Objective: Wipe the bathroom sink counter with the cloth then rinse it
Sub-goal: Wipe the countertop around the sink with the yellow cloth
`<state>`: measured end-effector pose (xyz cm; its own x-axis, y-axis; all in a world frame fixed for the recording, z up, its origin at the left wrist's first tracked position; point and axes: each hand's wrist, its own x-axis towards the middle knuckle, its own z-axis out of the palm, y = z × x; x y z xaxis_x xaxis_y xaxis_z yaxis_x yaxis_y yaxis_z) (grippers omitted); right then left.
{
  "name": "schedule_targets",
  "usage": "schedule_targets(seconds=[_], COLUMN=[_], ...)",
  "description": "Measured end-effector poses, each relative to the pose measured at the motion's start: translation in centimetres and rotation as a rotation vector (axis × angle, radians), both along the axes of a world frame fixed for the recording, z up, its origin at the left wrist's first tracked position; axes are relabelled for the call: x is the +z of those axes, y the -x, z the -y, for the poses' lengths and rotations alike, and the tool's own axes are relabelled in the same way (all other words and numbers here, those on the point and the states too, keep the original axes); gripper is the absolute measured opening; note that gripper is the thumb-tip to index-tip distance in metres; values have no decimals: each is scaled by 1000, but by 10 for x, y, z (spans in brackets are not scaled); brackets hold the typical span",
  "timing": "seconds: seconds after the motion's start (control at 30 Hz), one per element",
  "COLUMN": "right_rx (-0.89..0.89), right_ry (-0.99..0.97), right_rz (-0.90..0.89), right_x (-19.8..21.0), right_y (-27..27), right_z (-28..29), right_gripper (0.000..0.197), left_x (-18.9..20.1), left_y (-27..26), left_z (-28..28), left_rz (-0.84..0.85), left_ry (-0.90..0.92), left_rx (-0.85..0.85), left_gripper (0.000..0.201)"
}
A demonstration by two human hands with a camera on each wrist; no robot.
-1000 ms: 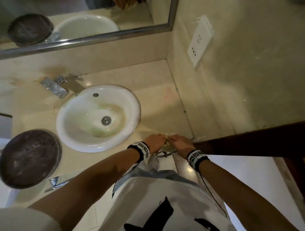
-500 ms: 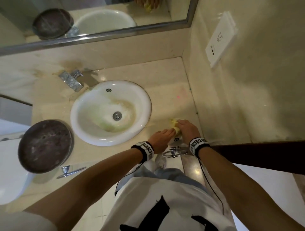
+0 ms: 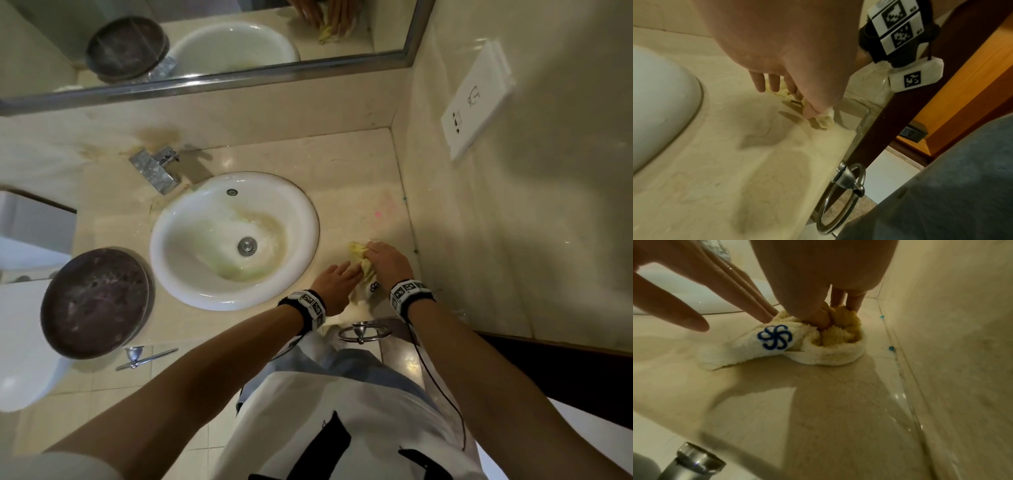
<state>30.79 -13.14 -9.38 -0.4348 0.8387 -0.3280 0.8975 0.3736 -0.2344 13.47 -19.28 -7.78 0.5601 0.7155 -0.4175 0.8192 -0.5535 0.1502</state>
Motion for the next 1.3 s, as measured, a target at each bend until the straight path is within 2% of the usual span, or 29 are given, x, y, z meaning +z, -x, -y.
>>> schedule_targets(seconds=[0.1, 0.27, 0.43, 0.67, 0.8, 0.93, 1.0, 1.07, 1.13, 1.2, 1.23, 1.3], right_rx=[45, 89, 178, 247, 49, -364, -657, -844, -905, -951, -946, -863], right_ry=[-14, 0, -101, -206, -211, -76, -6, 122, 366, 615, 655, 623], right_rz=[23, 20, 83, -20, -90, -155, -325, -536, -680, -726, -716, -667], right_x=[-1, 1, 0, 17, 28, 51, 65, 68, 64, 61, 58, 54], right_y=[2, 6, -3, -21, -22, -15, -7, -2, 3, 10, 14, 24], right_z=[-11, -19, -11, 14, 15, 3, 1, 1, 2, 8, 11, 16], right_gripper=[41, 40, 39, 35, 23, 18, 14, 18, 30, 43, 45, 51], left_x=[2, 5, 5, 8, 11, 18, 26, 35, 39, 39, 37, 37], left_y=[0, -5, -5, -9, -15, -20, -24, -24, -20, -14, -11, -7], left_z=[-6, -11, -11, 5, 5, 0, -2, -4, -6, -7, -8, -8], left_rz=[11, 30, 85, 241, 248, 264, 303, 370, 473, 579, 610, 611], left_ry=[8, 1, -19, -26, -10, 14, 26, 52, 76, 62, 71, 129], left_rx=[30, 43, 22, -8, 33, 170, 293, 407, 496, 592, 639, 697], left_gripper=[75, 67, 62, 55, 60, 74, 74, 67, 55, 40, 34, 36])
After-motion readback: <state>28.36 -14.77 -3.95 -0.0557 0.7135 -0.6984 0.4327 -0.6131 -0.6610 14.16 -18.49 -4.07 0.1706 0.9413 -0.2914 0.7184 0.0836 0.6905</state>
